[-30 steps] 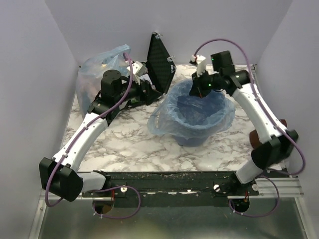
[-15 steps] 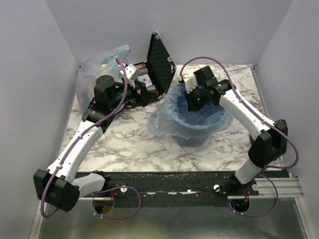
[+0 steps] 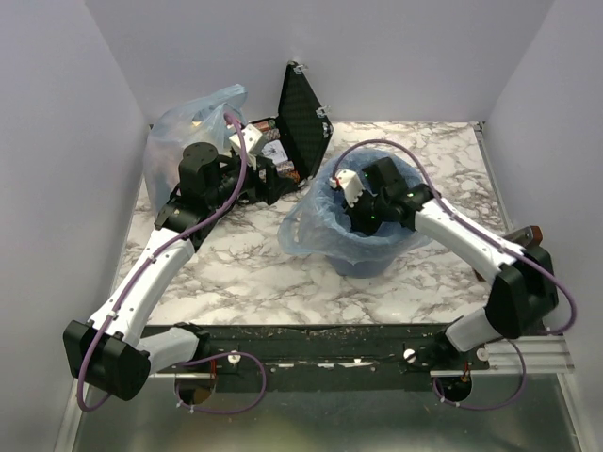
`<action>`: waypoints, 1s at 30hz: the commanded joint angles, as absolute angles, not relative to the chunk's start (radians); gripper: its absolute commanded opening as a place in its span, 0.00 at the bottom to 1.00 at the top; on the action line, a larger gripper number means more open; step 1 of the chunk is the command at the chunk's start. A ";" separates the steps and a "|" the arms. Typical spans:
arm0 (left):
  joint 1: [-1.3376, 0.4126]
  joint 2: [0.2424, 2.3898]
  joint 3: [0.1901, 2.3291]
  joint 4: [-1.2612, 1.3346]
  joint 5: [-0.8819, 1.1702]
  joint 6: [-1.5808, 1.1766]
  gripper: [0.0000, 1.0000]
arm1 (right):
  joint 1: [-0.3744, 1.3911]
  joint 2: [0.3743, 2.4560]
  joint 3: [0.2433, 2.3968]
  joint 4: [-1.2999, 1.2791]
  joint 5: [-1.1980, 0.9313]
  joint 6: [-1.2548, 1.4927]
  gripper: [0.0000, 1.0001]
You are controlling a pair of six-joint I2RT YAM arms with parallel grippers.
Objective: Put the trash bags into the trash bin
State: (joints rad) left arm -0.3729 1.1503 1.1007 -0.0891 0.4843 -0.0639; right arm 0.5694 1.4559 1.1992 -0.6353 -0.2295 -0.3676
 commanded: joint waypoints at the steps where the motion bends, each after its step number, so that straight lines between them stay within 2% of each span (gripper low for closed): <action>1: -0.368 1.143 1.131 -0.149 0.474 -0.017 0.79 | 0.568 1.555 1.157 -0.560 -0.238 -0.354 0.01; 11: -0.365 1.124 1.131 -0.169 0.469 -0.005 0.79 | 0.568 1.551 1.100 -0.480 -0.210 -0.316 0.01; 16: -0.365 1.144 1.140 -0.210 0.607 -0.012 0.83 | 0.568 1.479 1.114 -0.523 -0.241 -0.316 0.01; 22: -0.365 1.212 1.059 -0.126 0.594 -0.244 0.82 | 0.568 1.358 0.977 -0.408 -0.258 -0.373 0.01; 24: -0.362 1.239 1.028 -0.085 0.569 -0.277 0.82 | 0.568 1.362 0.963 -0.399 -0.250 -0.391 0.01; 30: -0.356 1.394 1.008 0.087 0.672 -0.452 0.77 | 0.568 1.408 0.925 -0.379 -0.227 -0.400 0.01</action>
State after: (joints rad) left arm -0.3614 1.3041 1.0203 -0.0624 0.5911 -0.2882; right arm 0.5678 1.3762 0.9585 -0.4126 -0.2356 -0.3779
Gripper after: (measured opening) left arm 0.788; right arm 0.009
